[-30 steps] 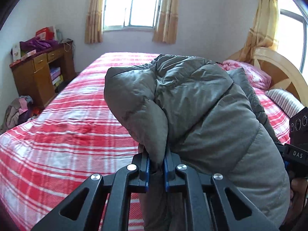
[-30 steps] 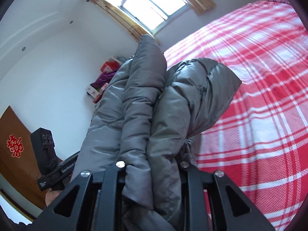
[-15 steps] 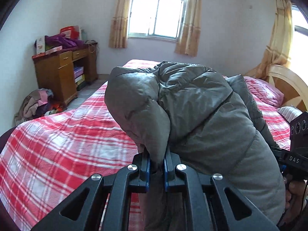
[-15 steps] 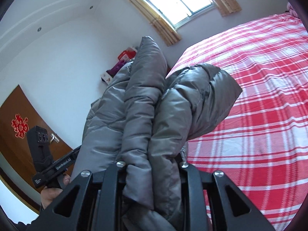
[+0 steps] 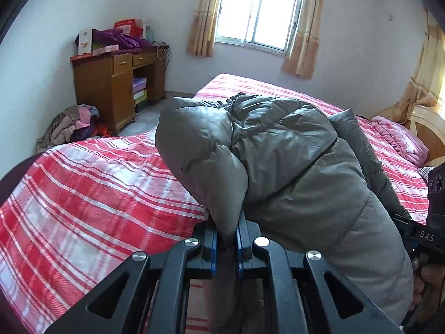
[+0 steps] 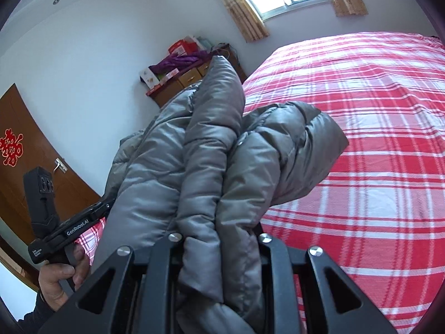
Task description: Fold large clothes
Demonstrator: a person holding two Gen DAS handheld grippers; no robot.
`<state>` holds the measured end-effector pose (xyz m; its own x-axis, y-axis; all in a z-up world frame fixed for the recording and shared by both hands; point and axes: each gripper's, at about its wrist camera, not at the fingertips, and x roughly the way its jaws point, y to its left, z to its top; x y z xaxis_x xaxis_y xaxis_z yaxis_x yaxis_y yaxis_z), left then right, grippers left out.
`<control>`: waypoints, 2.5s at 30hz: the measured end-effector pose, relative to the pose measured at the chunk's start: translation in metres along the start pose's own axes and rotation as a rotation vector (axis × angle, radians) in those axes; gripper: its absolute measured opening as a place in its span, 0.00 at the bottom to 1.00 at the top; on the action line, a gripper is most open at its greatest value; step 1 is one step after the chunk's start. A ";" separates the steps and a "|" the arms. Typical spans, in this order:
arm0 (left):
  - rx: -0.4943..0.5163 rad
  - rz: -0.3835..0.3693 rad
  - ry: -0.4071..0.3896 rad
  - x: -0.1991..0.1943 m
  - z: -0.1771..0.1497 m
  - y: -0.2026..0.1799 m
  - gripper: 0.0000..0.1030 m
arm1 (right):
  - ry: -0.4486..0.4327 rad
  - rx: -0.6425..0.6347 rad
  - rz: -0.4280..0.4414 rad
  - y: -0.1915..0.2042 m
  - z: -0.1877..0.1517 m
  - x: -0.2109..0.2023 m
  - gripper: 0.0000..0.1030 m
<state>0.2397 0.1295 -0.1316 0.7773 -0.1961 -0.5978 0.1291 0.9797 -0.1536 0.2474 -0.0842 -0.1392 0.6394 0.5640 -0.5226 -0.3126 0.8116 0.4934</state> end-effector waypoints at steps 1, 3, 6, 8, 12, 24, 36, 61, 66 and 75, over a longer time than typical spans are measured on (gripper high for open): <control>-0.002 0.003 -0.003 -0.002 0.001 0.004 0.09 | 0.003 -0.006 0.007 0.002 0.001 0.002 0.22; -0.002 0.016 -0.008 -0.004 0.003 0.011 0.09 | 0.009 -0.017 0.013 0.005 0.005 0.006 0.22; -0.011 0.032 0.003 -0.002 0.001 0.024 0.09 | 0.023 -0.034 0.023 0.009 0.008 0.016 0.22; -0.025 0.044 0.013 0.001 -0.001 0.035 0.09 | 0.035 -0.040 0.025 0.011 0.007 0.020 0.22; -0.038 0.064 0.024 0.008 -0.006 0.050 0.09 | 0.064 -0.051 0.023 0.017 0.005 0.040 0.22; -0.066 0.139 0.077 0.038 -0.030 0.071 0.34 | 0.140 -0.044 -0.017 0.015 -0.010 0.077 0.23; -0.097 0.154 0.078 0.048 -0.038 0.074 0.45 | 0.153 -0.061 -0.070 0.018 -0.022 0.083 0.26; -0.132 0.184 0.091 0.054 -0.038 0.083 0.70 | 0.173 -0.054 -0.109 0.018 -0.028 0.088 0.35; -0.144 0.182 0.098 0.056 -0.038 0.087 0.75 | 0.168 -0.057 -0.117 0.020 -0.029 0.087 0.35; -0.159 0.207 0.107 0.060 -0.038 0.089 0.84 | 0.158 -0.059 -0.141 0.021 -0.033 0.088 0.41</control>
<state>0.2743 0.2037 -0.2107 0.7068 -0.0040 -0.7074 -0.1308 0.9820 -0.1363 0.2740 -0.0125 -0.1982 0.5631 0.4573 -0.6883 -0.2715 0.8891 0.3686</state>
